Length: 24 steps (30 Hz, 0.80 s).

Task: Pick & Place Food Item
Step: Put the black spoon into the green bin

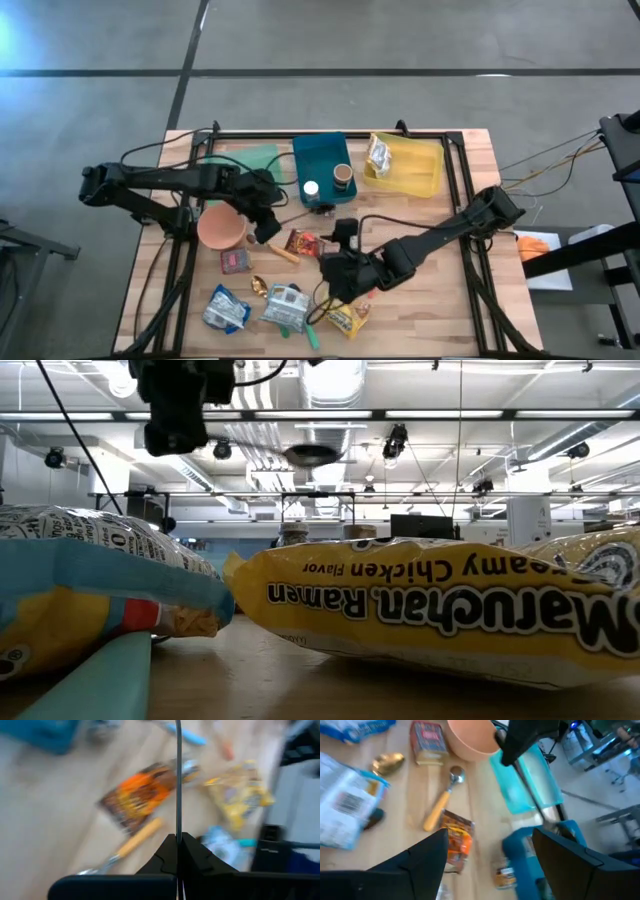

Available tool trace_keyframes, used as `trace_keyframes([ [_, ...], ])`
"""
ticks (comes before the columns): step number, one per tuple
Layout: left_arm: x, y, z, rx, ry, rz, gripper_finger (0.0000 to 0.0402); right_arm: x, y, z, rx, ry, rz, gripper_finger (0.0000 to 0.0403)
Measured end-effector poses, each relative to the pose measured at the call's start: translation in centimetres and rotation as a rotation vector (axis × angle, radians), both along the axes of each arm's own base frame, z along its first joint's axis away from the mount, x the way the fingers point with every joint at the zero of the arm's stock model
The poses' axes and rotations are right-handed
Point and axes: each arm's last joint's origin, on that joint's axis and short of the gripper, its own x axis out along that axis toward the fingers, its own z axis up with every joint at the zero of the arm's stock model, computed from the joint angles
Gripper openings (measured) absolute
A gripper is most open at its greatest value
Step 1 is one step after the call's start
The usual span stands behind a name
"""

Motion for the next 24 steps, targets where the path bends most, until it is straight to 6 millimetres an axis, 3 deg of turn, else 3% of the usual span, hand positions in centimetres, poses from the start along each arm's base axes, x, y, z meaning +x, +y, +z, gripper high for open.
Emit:
trace_keyframes([
  [6,-1.8,1.7,-0.3,0.134,0.138,0.056,0.0000,-1.3,2.0,0.1,0.123,-0.052,-0.068,0.0289],
  [11,-2.9,3.9,-0.7,0.243,0.244,0.149,0.0000,-3.0,3.1,-0.4,0.070,-0.061,-0.150,0.0289],
  [24,-5.7,8.2,-0.8,0.252,0.377,0.230,0.0000,-8.0,5.0,-1.8,0.044,-0.063,-0.316,0.0289],
])
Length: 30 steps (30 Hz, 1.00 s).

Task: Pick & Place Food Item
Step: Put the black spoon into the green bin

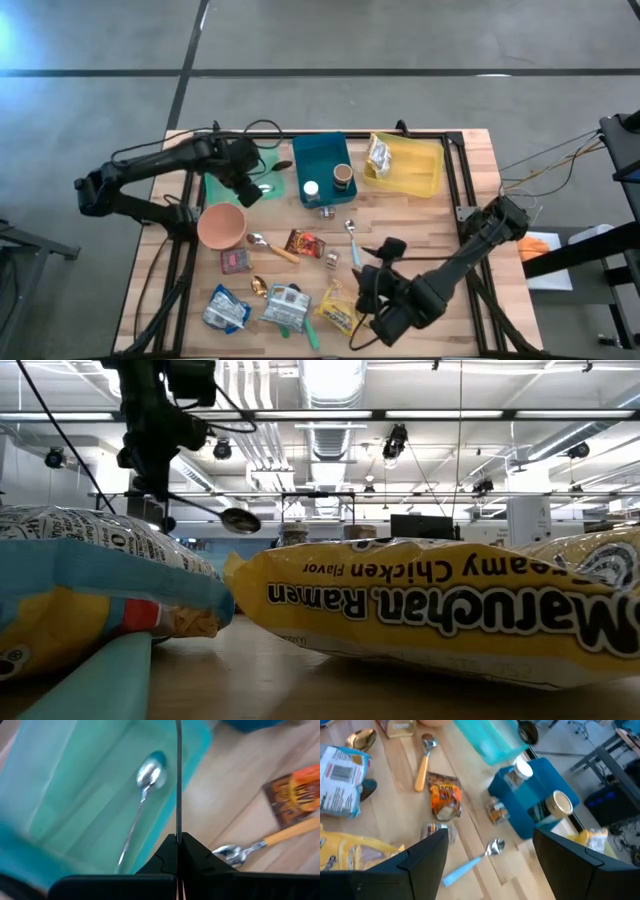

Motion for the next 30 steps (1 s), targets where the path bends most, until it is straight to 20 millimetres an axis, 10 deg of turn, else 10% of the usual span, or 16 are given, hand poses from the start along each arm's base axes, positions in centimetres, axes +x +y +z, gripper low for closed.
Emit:
trace_keyframes([
  [13,-3.4,-0.6,1.8,0.014,-0.001,0.069,0.0000,-1.9,1.6,-0.5,-0.003,-0.033,0.012,0.0289],
  [30,-3.3,2.8,-2.5,0.004,0.156,0.070,0.0000,-1.9,1.5,-0.5,-0.036,-0.001,0.039,0.0289],
])
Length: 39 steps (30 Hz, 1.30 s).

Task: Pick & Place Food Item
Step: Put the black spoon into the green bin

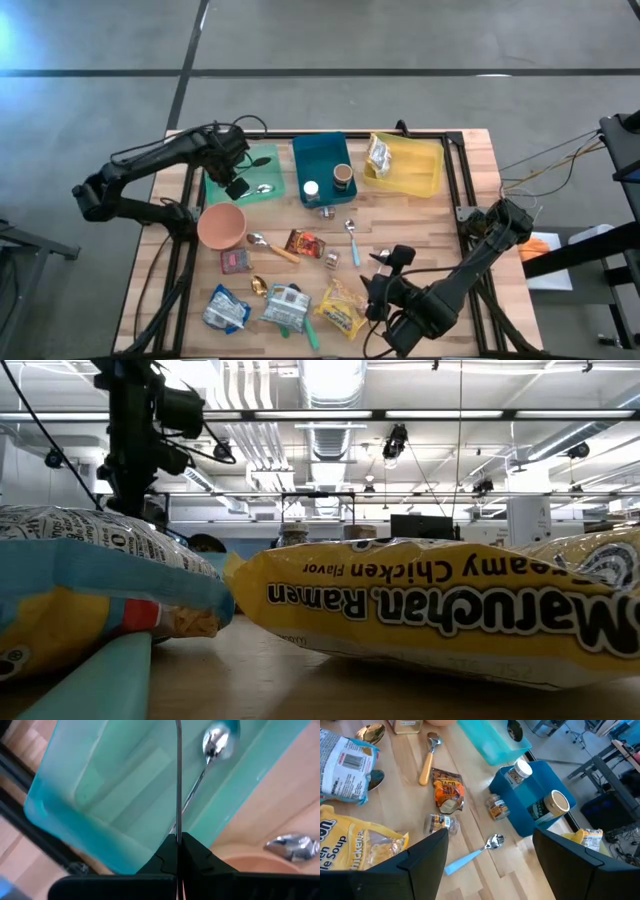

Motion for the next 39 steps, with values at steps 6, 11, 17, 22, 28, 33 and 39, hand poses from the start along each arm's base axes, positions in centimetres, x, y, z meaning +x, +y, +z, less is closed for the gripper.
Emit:
trace_keyframes([
  [6,0.1,0.2,-2.2,0.022,-0.037,0.013,0.0000,0.0,0.0,0.0,0.001,0.002,0.000,0.0289],
  [11,-0.3,0.0,-3.6,-0.006,-0.020,-0.019,0.0000,-0.1,0.1,0.0,0.005,0.004,0.001,0.0289],
  [17,-0.5,0.1,-3.8,-0.015,-0.005,-0.102,0.0000,-0.1,0.1,0.0,0.003,0.007,0.003,0.0289],
  [22,-0.5,0.3,-3.8,-0.006,-0.005,-0.154,0.0000,-0.1,0.0,0.0,-0.001,0.011,0.005,0.0289],
  [28,-0.4,1.1,-4.8,-0.053,0.022,-0.137,0.0000,-0.1,0.0,0.0,-0.004,0.017,0.007,0.0289],
  [33,0.6,1.8,-6.4,-0.089,0.041,-0.107,0.0000,-0.1,0.0,0.0,-0.008,0.022,0.010,0.0289],
  [39,1.4,2.5,-7.2,-0.071,0.013,-0.075,0.0000,-0.1,0.0,0.0,-0.009,0.023,0.011,0.0289],
])
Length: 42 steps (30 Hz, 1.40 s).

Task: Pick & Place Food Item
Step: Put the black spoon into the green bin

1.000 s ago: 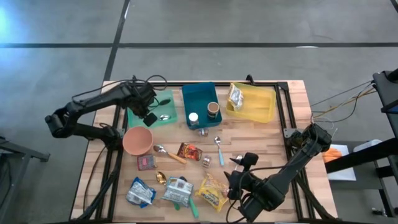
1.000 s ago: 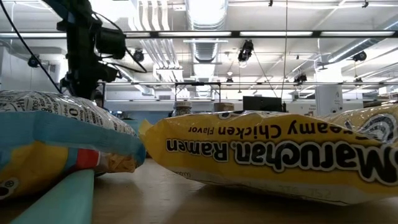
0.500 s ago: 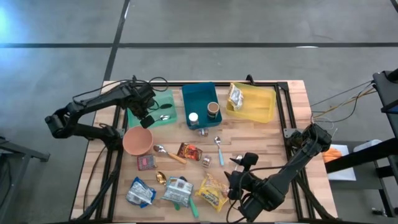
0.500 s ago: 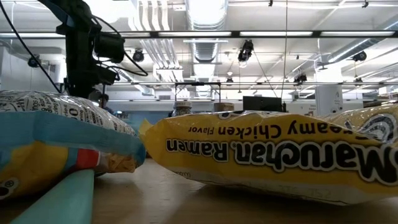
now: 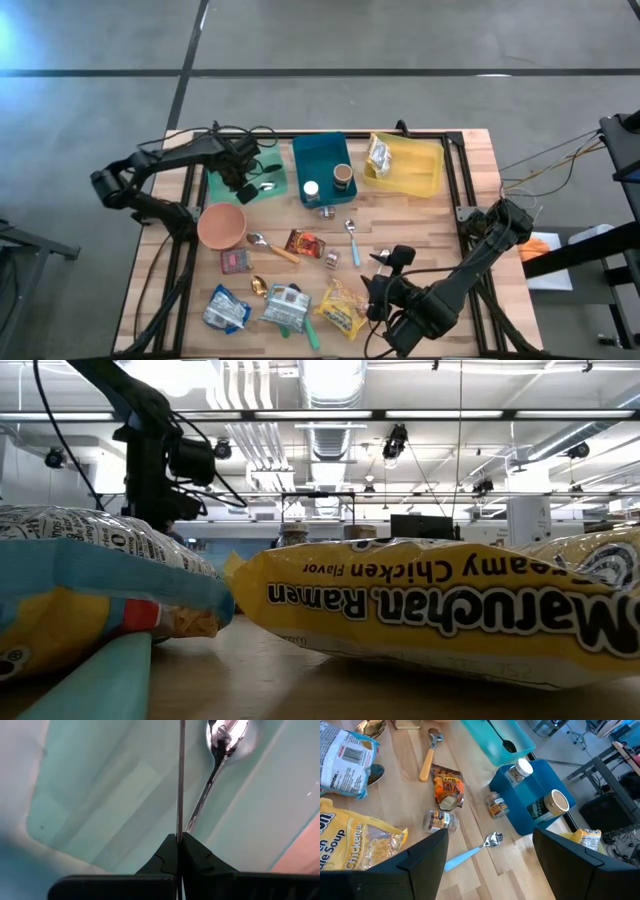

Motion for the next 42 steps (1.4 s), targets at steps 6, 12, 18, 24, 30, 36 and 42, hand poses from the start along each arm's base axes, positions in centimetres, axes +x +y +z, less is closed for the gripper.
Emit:
trace_keyframes([
  [6,0.0,0.0,-0.4,-0.032,0.027,0.006,0.0000,0.0,0.0,0.0,0.001,0.000,0.000,0.0289],
  [12,0.1,0.0,-1.5,-0.088,0.087,-0.018,0.0000,0.0,0.0,0.0,0.004,-0.003,-0.002,0.0289],
  [18,0.3,0.2,-2.6,-0.125,0.123,-0.048,0.0000,0.0,0.0,0.0,0.003,-0.001,-0.001,0.0289],
  [24,0.5,0.4,-3.4,-0.150,0.148,-0.073,0.0000,0.0,0.0,0.0,0.003,0.000,0.000,0.0289],
  [30,0.6,0.5,-3.8,-0.162,0.162,-0.077,0.0000,0.0,0.0,0.0,0.004,0.000,0.000,0.0289],
  [36,0.6,0.5,-3.7,-0.156,0.162,-0.071,0.0006,0.0,0.0,0.0,0.007,0.003,0.000,0.0289],
  [42,0.5,0.6,-3.8,-0.138,0.172,-0.069,0.0046,0.0,0.0,0.0,0.008,0.004,0.000,0.0289],
])
